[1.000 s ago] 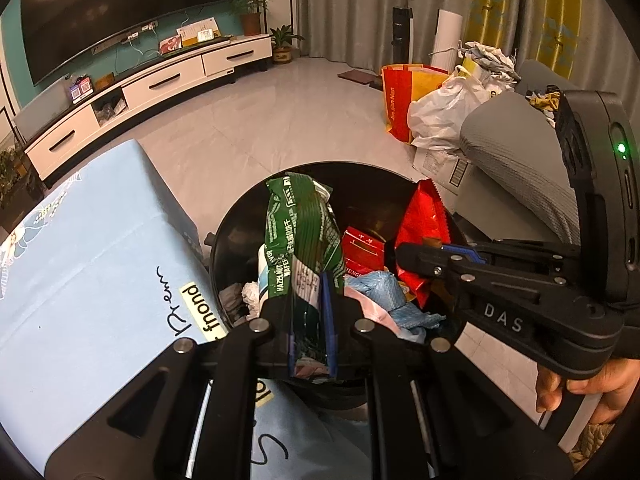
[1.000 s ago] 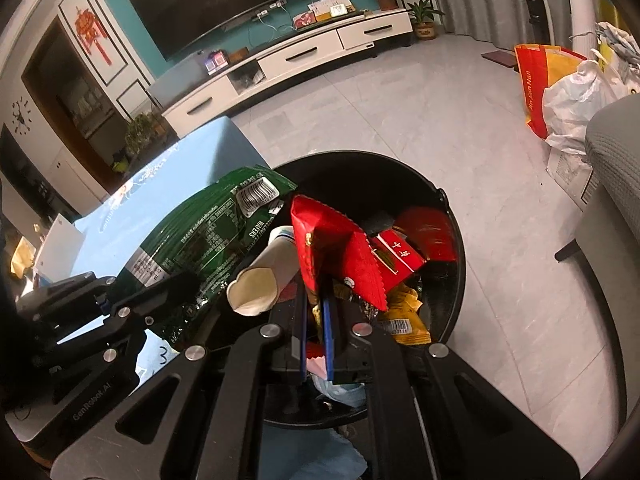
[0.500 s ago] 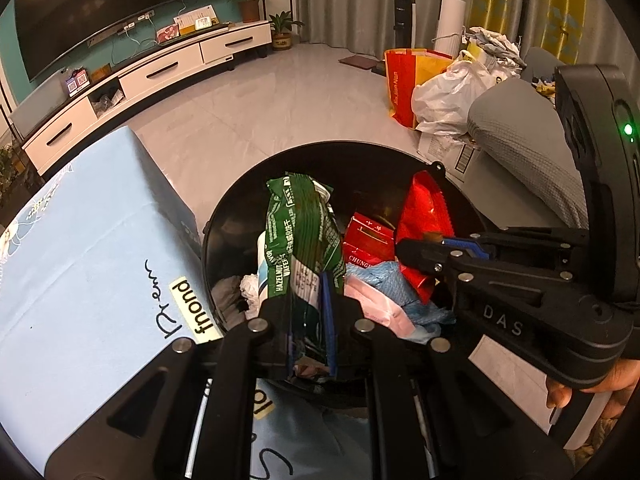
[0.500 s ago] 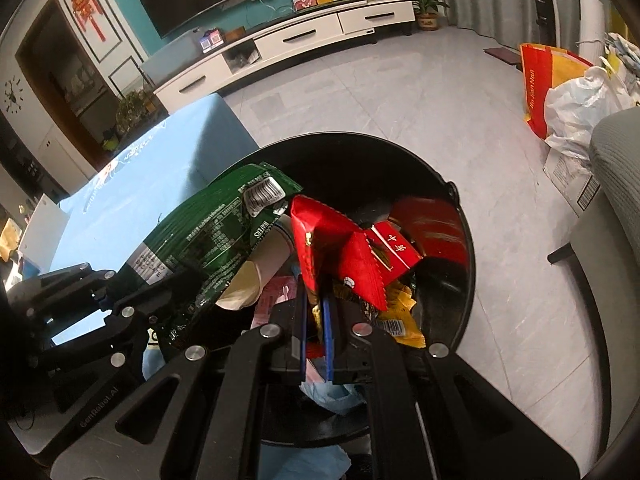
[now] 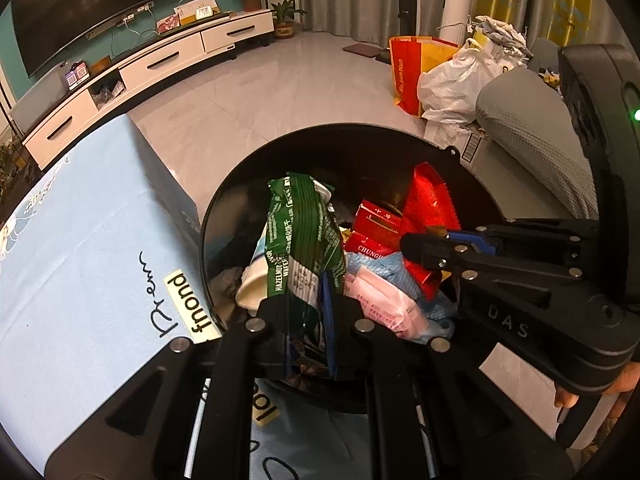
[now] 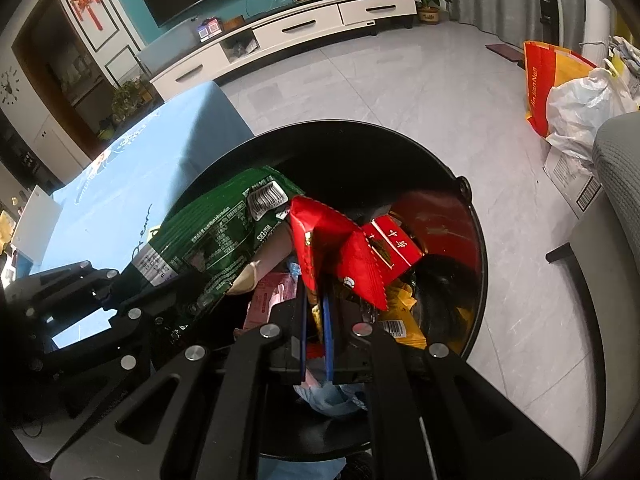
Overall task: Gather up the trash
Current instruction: 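Open both tools over the bin to drop the packet and wrapper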
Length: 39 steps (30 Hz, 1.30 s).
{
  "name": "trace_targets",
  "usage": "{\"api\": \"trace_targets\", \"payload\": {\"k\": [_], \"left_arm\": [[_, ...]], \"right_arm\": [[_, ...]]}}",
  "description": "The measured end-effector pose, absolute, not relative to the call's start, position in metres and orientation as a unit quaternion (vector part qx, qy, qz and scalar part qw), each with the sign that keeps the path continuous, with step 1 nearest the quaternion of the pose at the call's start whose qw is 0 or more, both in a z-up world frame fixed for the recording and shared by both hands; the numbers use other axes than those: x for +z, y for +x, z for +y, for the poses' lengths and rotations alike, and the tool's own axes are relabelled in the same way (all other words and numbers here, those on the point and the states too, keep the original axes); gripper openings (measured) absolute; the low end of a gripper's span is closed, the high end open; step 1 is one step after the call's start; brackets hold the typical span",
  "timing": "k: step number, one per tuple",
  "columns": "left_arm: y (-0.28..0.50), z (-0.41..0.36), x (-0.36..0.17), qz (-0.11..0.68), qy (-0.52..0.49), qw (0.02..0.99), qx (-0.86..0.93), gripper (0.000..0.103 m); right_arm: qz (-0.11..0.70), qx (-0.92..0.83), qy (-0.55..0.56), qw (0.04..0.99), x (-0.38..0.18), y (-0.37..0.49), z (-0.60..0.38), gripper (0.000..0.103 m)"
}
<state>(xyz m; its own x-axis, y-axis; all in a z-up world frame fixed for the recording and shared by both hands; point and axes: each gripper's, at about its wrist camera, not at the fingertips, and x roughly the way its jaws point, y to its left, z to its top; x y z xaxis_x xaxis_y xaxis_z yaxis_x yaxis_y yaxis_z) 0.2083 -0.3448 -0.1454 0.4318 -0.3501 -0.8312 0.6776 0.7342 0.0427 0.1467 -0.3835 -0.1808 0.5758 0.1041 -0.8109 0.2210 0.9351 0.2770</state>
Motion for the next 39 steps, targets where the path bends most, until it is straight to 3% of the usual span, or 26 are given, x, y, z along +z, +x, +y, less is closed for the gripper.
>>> {"api": "trace_targets", "payload": {"k": [19, 25, 26, 28, 31, 36, 39], "left_arm": [[0.211, -0.345, -0.148, 0.438, 0.188, 0.823, -0.309, 0.015], [0.211, -0.343, -0.147, 0.434, 0.184, 0.826, -0.308, 0.024], [0.210, -0.342, -0.146, 0.434, 0.183, 0.826, -0.308, 0.029], [0.209, -0.340, -0.144, 0.433, 0.177, 0.827, -0.312, 0.044], [0.208, -0.334, -0.137, 0.429, 0.168, 0.830, -0.313, 0.054], [0.206, -0.319, -0.122, 0.415, 0.144, 0.841, -0.315, 0.087], [0.201, -0.311, -0.112, 0.405, 0.138, 0.848, -0.313, 0.094]], "right_arm": [[0.459, -0.039, 0.176, 0.870, -0.183, 0.147, -0.382, 0.010], [0.457, -0.042, 0.180, 0.870, -0.183, 0.144, -0.385, 0.012], [0.455, -0.042, 0.181, 0.871, -0.182, 0.143, -0.386, 0.015], [0.448, -0.046, 0.182, 0.874, -0.178, 0.140, -0.386, 0.030], [0.439, -0.056, 0.184, 0.878, -0.172, 0.134, -0.388, 0.041], [0.409, -0.076, 0.194, 0.888, -0.157, 0.110, -0.392, 0.059], [0.393, -0.087, 0.202, 0.893, -0.150, 0.093, -0.393, 0.067]]}}
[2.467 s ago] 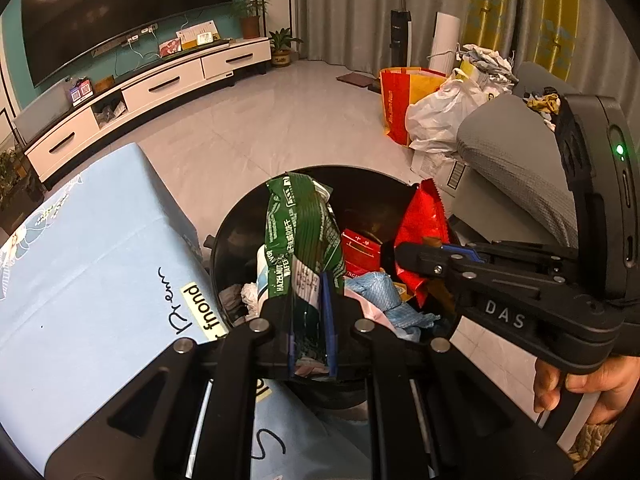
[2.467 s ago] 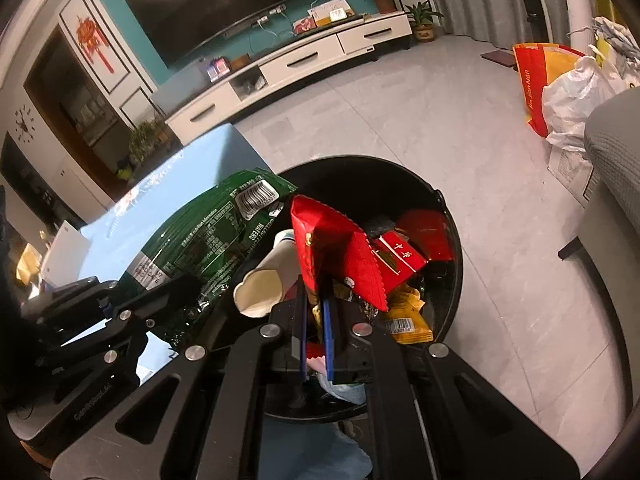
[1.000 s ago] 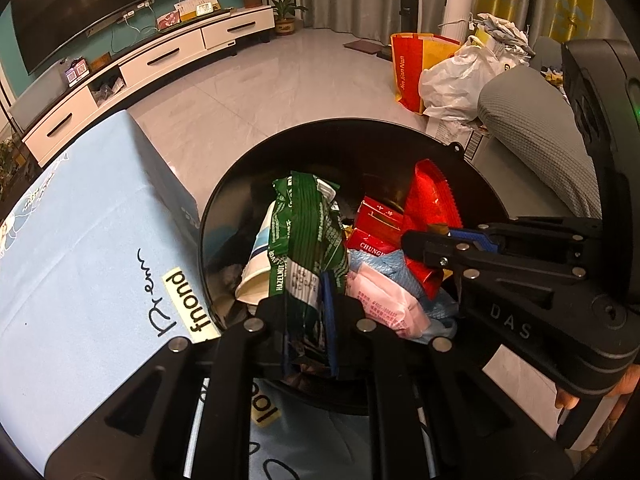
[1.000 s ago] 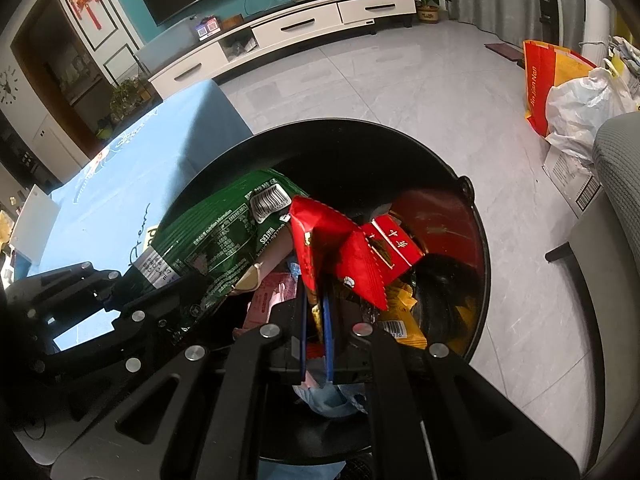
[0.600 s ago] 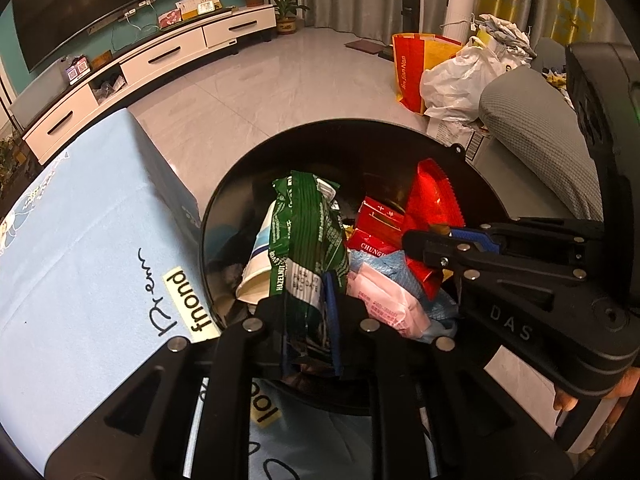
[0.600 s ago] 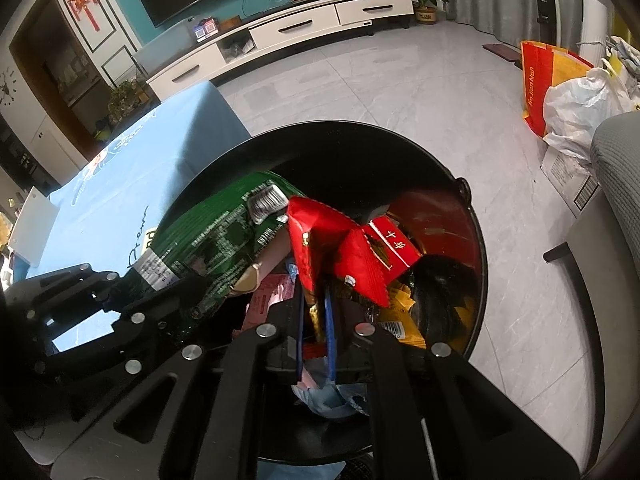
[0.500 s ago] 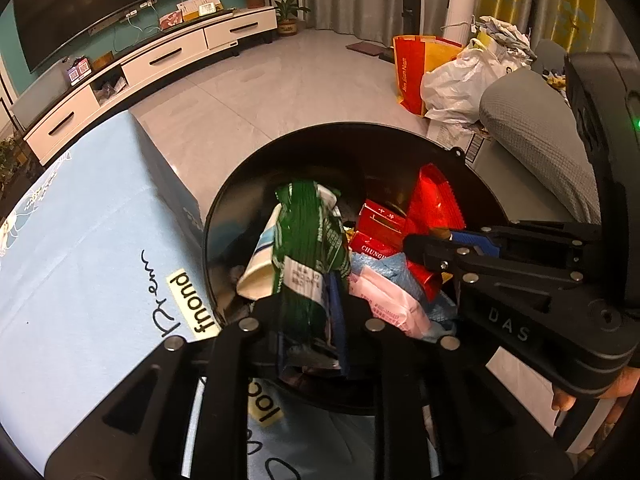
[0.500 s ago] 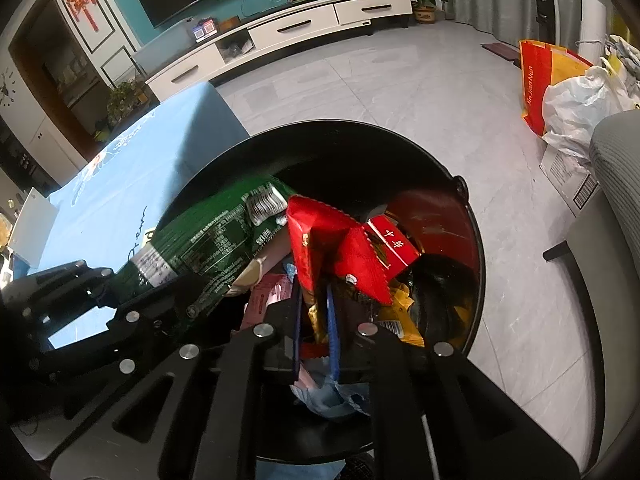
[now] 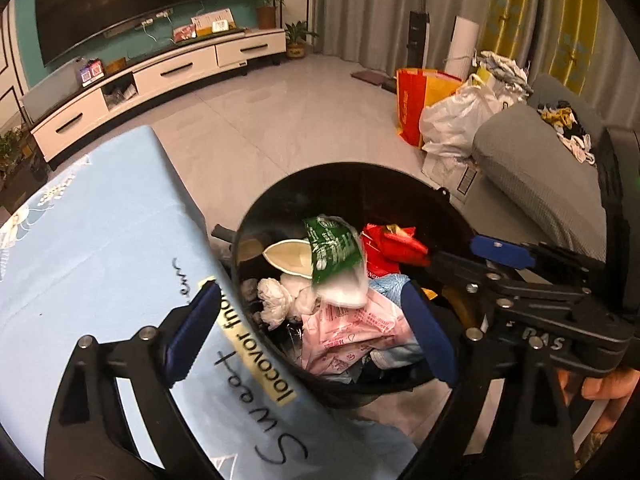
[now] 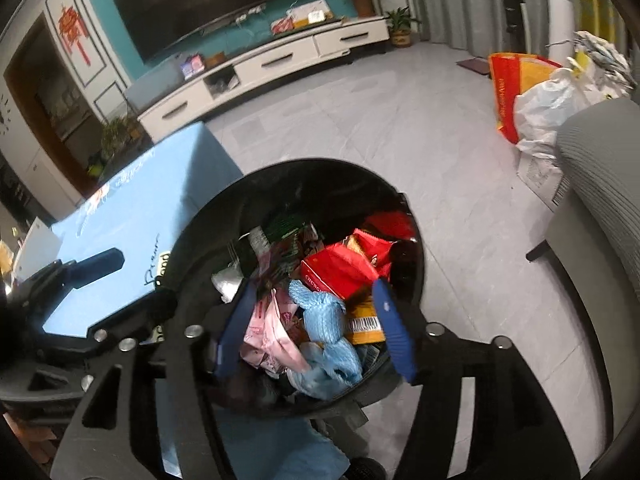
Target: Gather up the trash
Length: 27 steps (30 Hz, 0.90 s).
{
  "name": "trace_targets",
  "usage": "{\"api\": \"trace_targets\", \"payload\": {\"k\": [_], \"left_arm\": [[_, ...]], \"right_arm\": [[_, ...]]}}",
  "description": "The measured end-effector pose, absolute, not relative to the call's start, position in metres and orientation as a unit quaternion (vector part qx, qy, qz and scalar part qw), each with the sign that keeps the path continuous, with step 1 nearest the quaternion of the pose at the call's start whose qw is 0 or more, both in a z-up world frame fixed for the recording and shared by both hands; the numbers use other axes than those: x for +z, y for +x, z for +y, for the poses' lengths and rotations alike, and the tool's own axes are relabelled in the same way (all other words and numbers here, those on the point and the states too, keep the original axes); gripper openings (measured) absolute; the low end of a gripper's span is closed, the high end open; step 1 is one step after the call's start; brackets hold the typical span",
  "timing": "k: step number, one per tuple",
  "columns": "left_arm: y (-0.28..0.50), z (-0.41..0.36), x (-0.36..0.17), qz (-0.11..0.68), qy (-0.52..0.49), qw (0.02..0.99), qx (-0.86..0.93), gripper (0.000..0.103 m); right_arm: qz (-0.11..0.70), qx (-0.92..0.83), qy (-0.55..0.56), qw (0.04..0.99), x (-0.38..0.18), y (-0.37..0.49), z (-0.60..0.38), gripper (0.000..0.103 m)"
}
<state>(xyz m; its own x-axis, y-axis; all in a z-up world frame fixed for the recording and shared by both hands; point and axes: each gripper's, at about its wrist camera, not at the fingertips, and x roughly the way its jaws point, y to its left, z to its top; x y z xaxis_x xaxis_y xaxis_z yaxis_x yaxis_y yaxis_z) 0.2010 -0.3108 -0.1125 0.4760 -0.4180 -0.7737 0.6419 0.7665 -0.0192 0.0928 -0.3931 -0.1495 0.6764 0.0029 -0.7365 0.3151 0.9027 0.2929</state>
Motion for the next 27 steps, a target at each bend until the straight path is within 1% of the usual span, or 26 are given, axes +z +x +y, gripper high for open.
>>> {"api": "trace_targets", "payload": {"k": [1, 2, 4, 5, 6, 7, 12, 16, 18, 22, 27], "left_arm": [[0.197, -0.305, -0.108, 0.401, 0.136, 0.851, -0.310, 0.096], [0.194, -0.301, -0.104, 0.398, 0.134, 0.854, -0.307, 0.100], [0.184, -0.289, -0.096, 0.394, 0.132, 0.861, -0.294, 0.100], [0.179, -0.282, -0.091, 0.392, 0.131, 0.864, -0.288, 0.100], [0.173, -0.275, -0.085, 0.390, 0.131, 0.867, -0.281, 0.100], [0.169, -0.270, -0.081, 0.389, 0.132, 0.869, -0.275, 0.100], [0.143, -0.227, -0.050, 0.391, 0.116, 0.879, -0.246, 0.100], [0.120, -0.196, -0.023, 0.388, 0.090, 0.883, -0.248, 0.100], [0.107, -0.181, -0.009, 0.383, 0.086, 0.887, -0.244, 0.100], [0.078, -0.165, 0.013, 0.364, 0.075, 0.898, -0.236, 0.100], [0.047, -0.149, 0.034, 0.361, 0.087, 0.906, -0.203, 0.100]], "right_arm": [[0.384, -0.097, 0.204, 0.895, -0.144, 0.084, -0.392, 0.074], [0.381, -0.103, 0.204, 0.896, -0.141, 0.079, -0.392, 0.077], [0.373, -0.116, 0.206, 0.897, -0.132, 0.065, -0.389, 0.088], [0.369, -0.125, 0.206, 0.897, -0.127, 0.058, -0.387, 0.091], [0.366, -0.140, 0.207, 0.896, -0.120, 0.049, -0.384, 0.098], [0.367, -0.148, 0.208, 0.895, -0.116, 0.044, -0.381, 0.100], [0.380, -0.158, 0.195, 0.890, -0.092, 0.022, -0.360, 0.100], [0.426, -0.151, 0.201, 0.869, -0.078, 0.006, -0.341, 0.100], [0.419, -0.139, 0.208, 0.873, -0.068, -0.006, -0.331, 0.100], [0.399, -0.150, 0.173, 0.888, -0.045, -0.029, -0.305, 0.100], [0.383, -0.148, 0.152, 0.899, -0.024, -0.053, -0.284, 0.100]]}}
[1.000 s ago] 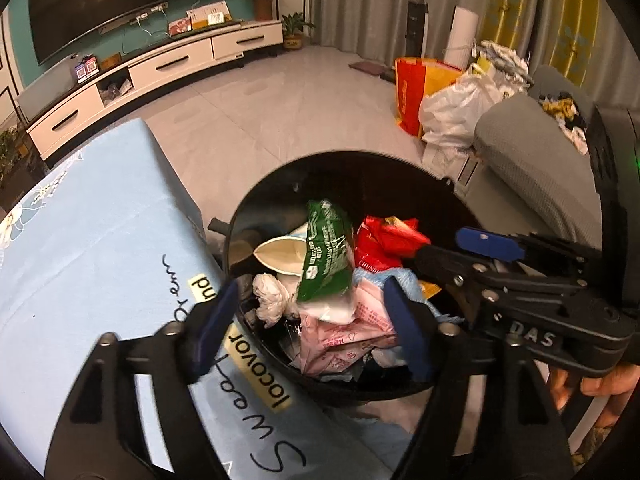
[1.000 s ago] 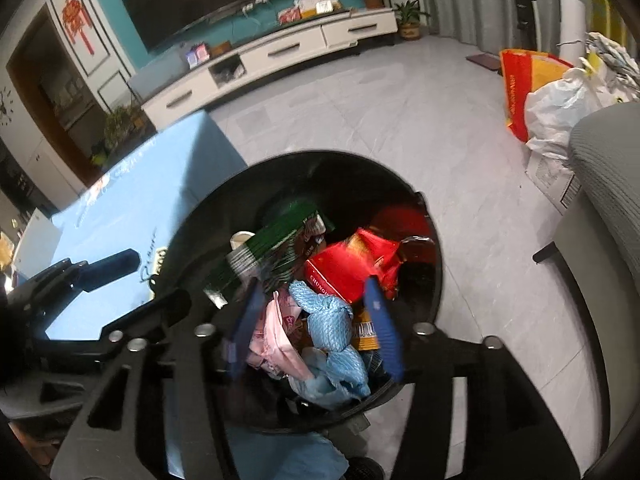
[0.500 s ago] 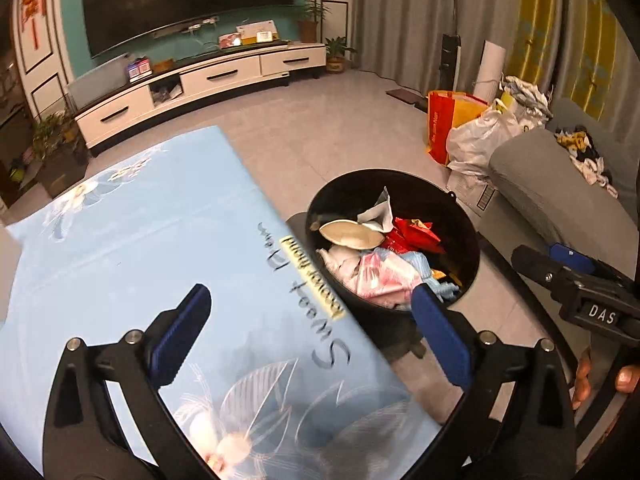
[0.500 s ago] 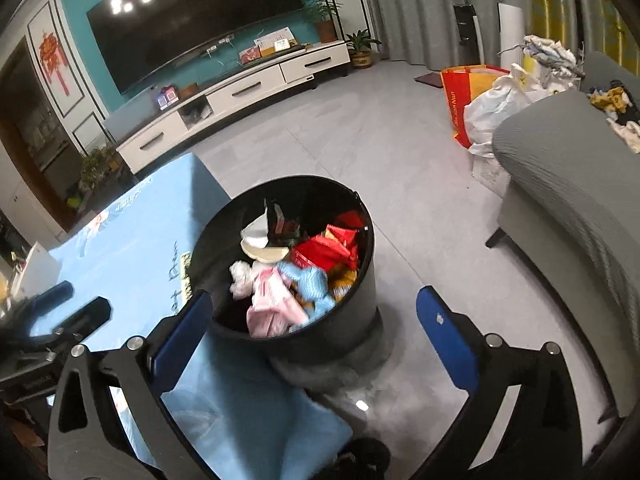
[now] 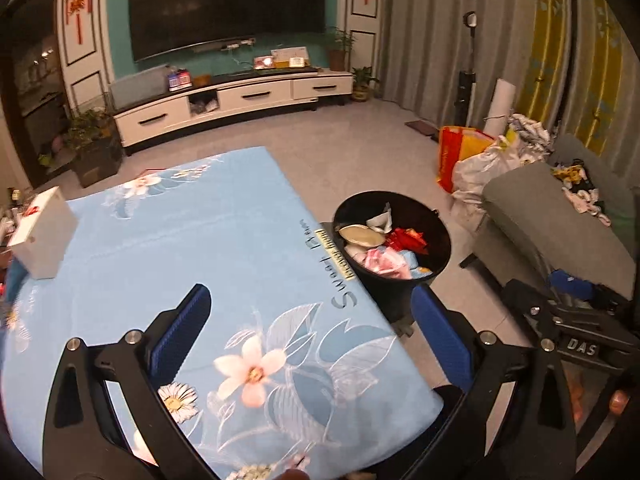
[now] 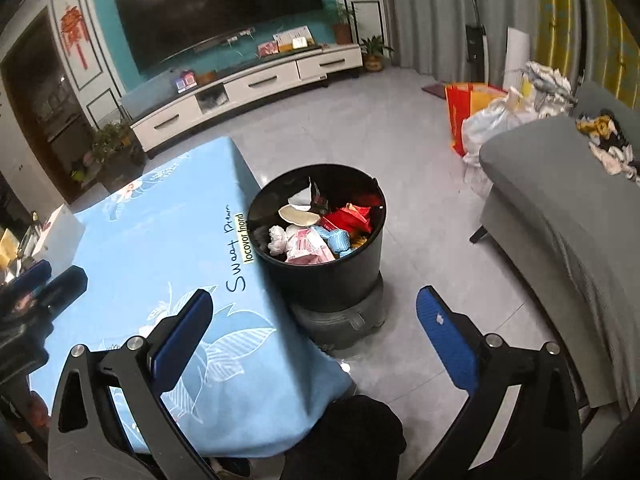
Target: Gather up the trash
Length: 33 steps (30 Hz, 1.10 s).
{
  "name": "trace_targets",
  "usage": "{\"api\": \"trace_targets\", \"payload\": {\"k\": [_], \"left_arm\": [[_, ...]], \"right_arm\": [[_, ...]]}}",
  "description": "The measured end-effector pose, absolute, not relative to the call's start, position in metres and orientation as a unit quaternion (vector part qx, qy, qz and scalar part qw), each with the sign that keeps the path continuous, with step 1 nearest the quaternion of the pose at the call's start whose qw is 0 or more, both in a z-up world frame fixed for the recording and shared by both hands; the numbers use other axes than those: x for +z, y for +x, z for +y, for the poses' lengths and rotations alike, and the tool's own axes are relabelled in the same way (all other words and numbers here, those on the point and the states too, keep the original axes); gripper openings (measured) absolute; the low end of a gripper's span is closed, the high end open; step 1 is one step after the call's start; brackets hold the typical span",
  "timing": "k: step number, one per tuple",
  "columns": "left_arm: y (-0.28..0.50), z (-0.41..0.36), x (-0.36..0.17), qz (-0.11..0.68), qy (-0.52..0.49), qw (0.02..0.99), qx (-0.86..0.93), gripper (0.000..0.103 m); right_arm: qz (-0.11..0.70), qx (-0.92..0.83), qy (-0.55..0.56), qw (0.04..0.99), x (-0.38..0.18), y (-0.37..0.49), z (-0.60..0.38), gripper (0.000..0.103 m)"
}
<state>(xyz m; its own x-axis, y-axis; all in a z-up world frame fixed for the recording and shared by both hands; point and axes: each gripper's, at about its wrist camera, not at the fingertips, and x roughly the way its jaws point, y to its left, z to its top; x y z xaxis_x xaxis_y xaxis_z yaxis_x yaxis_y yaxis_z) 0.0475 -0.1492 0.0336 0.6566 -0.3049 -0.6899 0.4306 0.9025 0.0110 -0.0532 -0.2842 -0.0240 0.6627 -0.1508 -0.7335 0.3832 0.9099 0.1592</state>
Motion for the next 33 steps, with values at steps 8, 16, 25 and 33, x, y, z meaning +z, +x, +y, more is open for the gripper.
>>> {"api": "trace_targets", "payload": {"k": [8, 16, 25, 33], "left_arm": [[0.022, -0.132, 0.049, 0.368, 0.091, 0.909, -0.173, 0.100], [0.014, -0.135, 0.049, 0.374, 0.106, 0.908, -0.159, 0.100], [0.012, -0.146, 0.049, 0.373, 0.107, 0.904, -0.180, 0.100], [0.017, -0.158, 0.030, 0.394, 0.118, 0.892, -0.186, 0.100]], "right_arm": [[0.366, -0.154, 0.111, 0.911, -0.003, -0.072, -0.263, 0.100], [0.358, -0.163, 0.093, 0.915, 0.002, -0.078, -0.257, 0.100], [0.359, -0.159, 0.104, 0.914, -0.005, -0.076, -0.257, 0.100], [0.371, -0.157, 0.120, 0.907, -0.014, -0.066, -0.264, 0.100]]}}
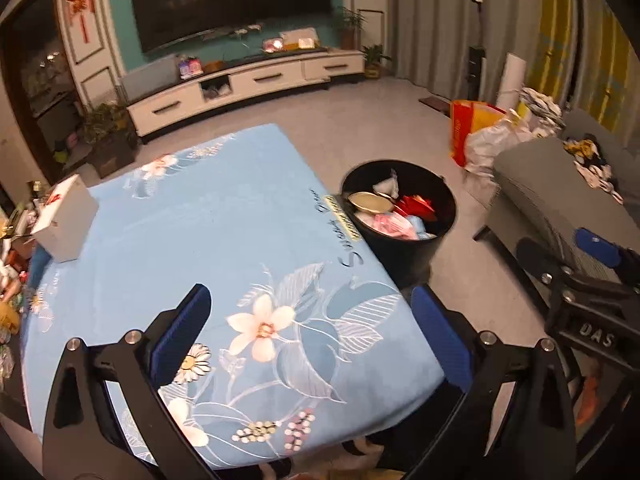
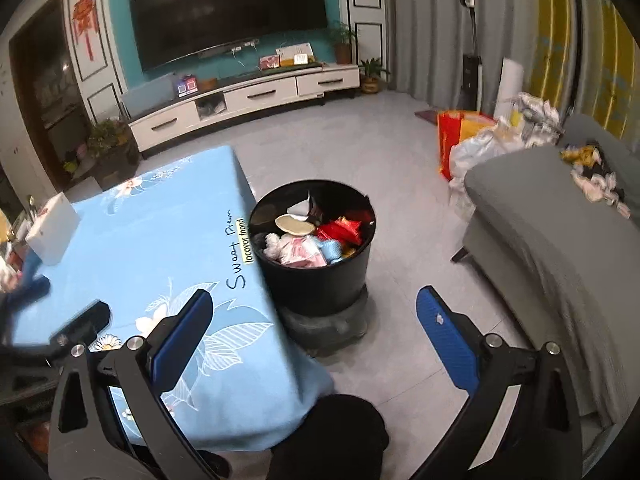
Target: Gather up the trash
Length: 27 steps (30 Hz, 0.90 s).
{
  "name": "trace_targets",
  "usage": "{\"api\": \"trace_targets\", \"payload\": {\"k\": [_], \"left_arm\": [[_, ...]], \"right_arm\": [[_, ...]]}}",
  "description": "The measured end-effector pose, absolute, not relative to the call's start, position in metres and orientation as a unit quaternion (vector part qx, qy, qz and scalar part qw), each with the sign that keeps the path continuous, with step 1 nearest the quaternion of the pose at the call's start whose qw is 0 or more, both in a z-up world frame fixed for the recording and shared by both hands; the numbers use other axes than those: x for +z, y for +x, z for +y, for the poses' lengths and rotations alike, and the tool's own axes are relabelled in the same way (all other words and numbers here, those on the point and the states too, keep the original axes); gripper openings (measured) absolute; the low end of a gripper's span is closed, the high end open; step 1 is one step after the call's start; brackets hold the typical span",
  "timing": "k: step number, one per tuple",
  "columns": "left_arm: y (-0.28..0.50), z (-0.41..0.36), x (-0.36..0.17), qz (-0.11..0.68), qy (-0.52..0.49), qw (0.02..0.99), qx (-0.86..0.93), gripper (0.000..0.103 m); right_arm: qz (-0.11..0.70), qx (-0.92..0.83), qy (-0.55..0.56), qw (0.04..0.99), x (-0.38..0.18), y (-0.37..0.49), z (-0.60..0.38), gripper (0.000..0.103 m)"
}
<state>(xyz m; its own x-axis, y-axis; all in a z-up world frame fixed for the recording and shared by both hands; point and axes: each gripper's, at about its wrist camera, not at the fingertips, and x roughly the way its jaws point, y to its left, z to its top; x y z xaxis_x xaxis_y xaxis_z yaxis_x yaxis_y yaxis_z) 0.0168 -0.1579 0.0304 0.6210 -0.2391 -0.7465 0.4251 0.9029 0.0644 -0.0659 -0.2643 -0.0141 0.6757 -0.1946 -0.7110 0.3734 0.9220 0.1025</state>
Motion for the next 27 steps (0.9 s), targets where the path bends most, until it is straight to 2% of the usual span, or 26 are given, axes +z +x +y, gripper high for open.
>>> {"api": "trace_targets", "payload": {"k": [27], "left_arm": [[0.0228, -0.1564, 0.0374, 0.367, 0.119, 0.907, -0.169, 0.100]], "right_arm": [[0.372, -0.163, 0.088, 0.909, -0.0098, -0.0608, -0.2561, 0.100]]}}
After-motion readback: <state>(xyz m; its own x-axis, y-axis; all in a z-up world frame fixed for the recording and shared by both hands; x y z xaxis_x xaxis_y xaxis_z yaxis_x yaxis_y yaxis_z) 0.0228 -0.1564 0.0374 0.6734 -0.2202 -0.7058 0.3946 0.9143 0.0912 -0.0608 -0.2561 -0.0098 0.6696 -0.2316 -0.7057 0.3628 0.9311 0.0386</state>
